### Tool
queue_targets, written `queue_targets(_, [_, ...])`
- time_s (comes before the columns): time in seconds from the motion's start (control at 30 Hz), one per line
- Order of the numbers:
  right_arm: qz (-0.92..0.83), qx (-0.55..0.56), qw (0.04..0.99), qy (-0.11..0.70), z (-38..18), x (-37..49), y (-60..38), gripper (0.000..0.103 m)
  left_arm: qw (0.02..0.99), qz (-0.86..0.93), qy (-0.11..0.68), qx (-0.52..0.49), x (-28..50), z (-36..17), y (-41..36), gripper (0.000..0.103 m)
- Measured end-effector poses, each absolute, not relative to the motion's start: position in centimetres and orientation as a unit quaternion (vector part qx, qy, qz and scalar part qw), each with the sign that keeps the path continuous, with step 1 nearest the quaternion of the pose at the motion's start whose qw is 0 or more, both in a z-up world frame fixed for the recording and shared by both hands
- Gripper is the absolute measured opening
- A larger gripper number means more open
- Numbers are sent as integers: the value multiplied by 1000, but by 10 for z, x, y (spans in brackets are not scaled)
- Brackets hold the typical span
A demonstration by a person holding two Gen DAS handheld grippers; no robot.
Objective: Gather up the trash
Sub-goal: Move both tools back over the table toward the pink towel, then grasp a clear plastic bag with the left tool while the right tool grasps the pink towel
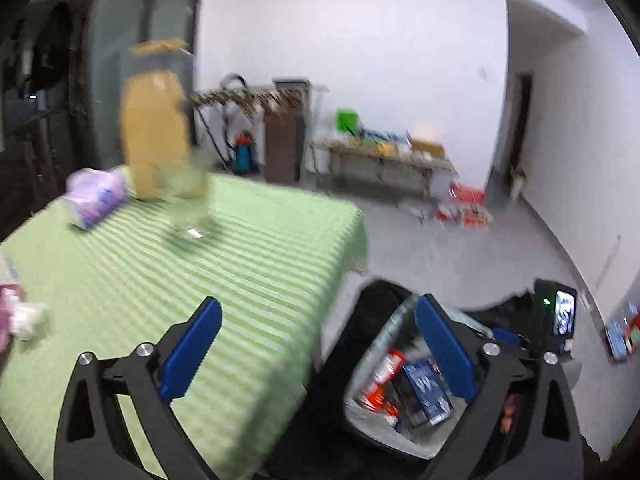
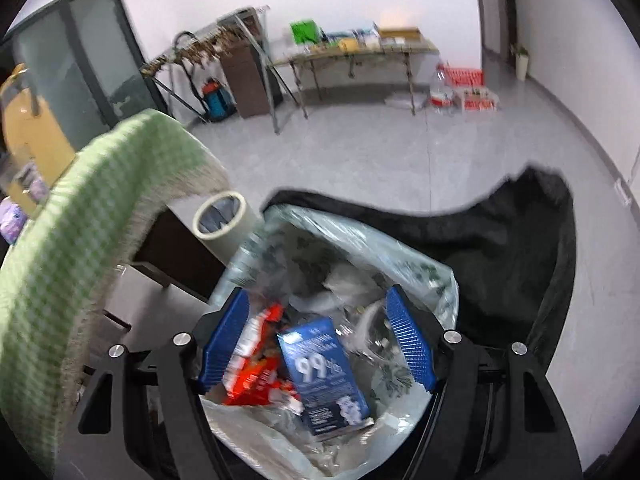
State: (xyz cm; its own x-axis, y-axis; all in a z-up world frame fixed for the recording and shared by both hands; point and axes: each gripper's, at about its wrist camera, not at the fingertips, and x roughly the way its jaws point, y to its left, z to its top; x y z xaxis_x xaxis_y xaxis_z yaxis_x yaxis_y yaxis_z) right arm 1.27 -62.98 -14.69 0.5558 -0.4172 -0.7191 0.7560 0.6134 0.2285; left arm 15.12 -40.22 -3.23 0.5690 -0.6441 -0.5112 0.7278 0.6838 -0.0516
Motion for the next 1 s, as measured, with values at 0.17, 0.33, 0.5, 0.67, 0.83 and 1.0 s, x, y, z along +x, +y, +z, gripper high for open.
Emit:
queue_targets(0.17, [-313,240,878,270,-92,29,-589,69,916,-328,230,23,170,1,-327,96])
queue_targets(0.33, [-269,201,910,242,-49,50,-541,71,932,-281,228,-24,187,15,-260,96])
queue_targets(0.5, [-235,178,926,234,-21,67,-499,71,946,-250,204,-25,189,26,-209,96])
queue_targets(0.67, [-206,162,939,223,2,81,-468,71,957,-210,200,-32,198,35,-156,96])
queue_targets(0.83, [-170,135,953,210,24,96,-433,74,967,-147,200,-54,222,42,-95,96])
queue_targets(1.0, [-123,119,964,206,42,114,-396,74,971,-72,225,-40,262,41,-41,96])
